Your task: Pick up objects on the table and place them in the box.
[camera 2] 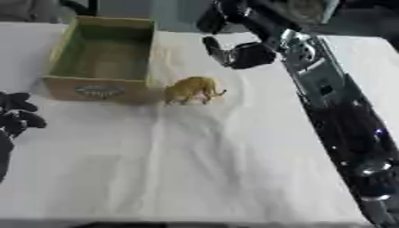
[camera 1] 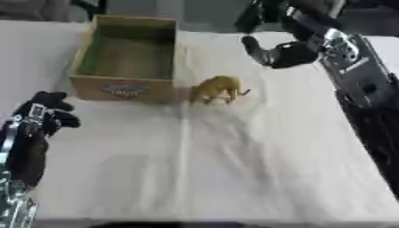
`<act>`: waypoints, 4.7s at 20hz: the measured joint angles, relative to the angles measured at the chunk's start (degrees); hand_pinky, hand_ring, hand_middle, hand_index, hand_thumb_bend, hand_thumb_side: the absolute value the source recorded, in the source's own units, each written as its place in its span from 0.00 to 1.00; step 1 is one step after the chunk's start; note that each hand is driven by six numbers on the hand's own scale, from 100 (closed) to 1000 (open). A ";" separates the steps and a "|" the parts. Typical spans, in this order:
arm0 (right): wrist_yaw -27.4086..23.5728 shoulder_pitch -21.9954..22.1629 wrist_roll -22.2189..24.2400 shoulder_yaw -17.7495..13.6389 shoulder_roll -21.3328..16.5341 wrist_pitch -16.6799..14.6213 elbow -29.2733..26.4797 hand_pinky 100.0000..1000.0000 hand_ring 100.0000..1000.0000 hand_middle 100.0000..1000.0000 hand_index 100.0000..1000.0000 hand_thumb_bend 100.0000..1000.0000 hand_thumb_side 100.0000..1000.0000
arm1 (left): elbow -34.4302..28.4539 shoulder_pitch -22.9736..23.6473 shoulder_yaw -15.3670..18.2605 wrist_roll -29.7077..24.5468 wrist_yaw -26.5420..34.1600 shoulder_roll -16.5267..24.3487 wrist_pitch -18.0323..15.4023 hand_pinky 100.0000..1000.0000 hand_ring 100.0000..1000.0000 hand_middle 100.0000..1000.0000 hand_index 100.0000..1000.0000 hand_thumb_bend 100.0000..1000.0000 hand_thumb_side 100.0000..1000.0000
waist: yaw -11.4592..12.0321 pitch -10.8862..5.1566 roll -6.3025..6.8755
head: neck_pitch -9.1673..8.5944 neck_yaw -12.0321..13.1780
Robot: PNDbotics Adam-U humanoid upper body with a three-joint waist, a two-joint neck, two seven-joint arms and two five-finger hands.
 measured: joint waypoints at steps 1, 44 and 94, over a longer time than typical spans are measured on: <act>0.42 -0.34 0.44 0.27 0.08 -0.28 0.17 0.66 0.71 0.64 0.72 0.11 0.15 | 0.00 0.00 -0.01 0.00 0.02 0.00 0.00 0.53 0.46 0.48 0.67 0.00 0.69 | 0.00 0.00 0.00 | 0.00 0.00; 45.07 -10.13 -9.44 1.32 10.28 -9.29 32.40 0.76 0.79 0.73 0.78 0.39 0.49 | -0.02 0.02 -0.59 -0.48 0.33 0.00 0.29 0.53 0.46 0.48 0.67 0.00 0.69 | 0.38 -0.98 1.46 | 0.00 -0.08; 64.77 -10.80 -24.40 -0.80 11.10 -8.66 38.50 0.62 0.47 0.22 0.29 0.00 0.41 | -0.02 0.09 -1.03 -0.82 0.39 -0.01 0.52 0.53 0.46 0.48 0.67 0.00 0.70 | 0.82 -1.11 1.46 | 0.16 0.04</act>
